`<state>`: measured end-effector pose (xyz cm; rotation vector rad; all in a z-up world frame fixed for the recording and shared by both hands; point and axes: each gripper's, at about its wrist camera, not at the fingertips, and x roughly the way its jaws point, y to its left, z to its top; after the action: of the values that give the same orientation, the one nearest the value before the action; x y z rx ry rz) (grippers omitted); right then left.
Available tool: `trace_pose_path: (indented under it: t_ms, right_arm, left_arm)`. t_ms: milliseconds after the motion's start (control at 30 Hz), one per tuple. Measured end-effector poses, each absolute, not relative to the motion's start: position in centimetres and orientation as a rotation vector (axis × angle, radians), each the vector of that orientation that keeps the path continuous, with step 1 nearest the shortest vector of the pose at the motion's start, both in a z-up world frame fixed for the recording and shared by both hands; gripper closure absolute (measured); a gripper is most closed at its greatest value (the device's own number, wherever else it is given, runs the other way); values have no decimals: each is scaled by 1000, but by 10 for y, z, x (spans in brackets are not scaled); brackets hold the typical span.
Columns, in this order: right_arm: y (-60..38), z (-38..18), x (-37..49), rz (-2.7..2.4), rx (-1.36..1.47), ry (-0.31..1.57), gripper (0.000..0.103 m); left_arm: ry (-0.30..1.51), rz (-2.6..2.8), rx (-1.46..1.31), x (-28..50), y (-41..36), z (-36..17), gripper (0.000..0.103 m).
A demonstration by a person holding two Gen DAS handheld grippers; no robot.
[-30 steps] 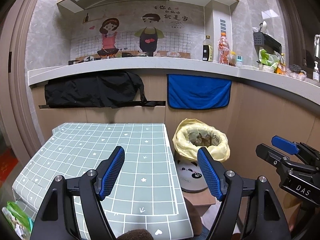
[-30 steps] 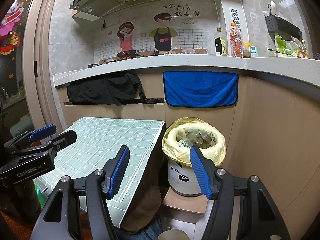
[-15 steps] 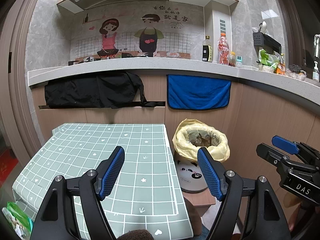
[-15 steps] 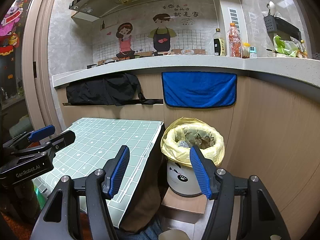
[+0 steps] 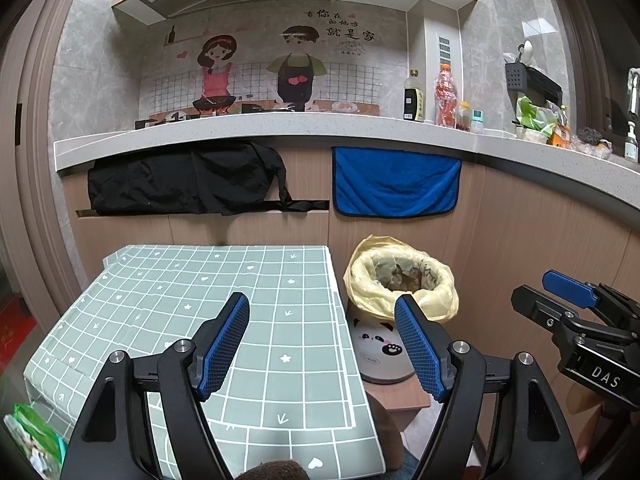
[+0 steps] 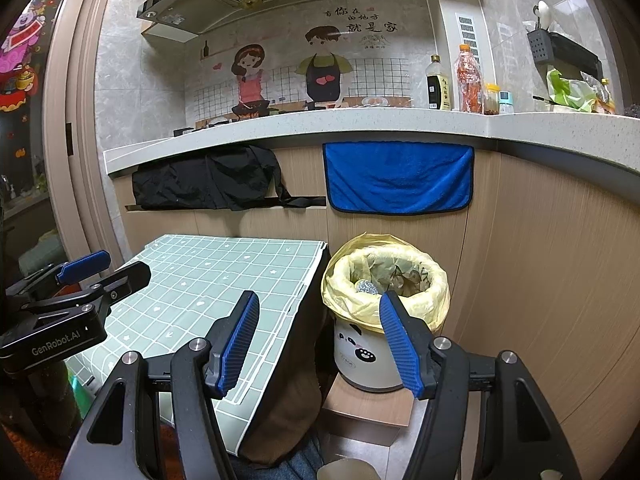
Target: Collect trash
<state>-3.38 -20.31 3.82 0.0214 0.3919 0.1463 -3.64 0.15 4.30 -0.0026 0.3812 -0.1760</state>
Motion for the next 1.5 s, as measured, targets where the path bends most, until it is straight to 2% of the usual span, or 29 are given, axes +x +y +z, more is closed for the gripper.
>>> trace_pose_path:
  t_ms: [1500]
  right_arm:
    - [-206, 35, -34, 131, 34, 408, 43]
  left_arm:
    - [408, -199, 0, -34, 0, 30, 28]
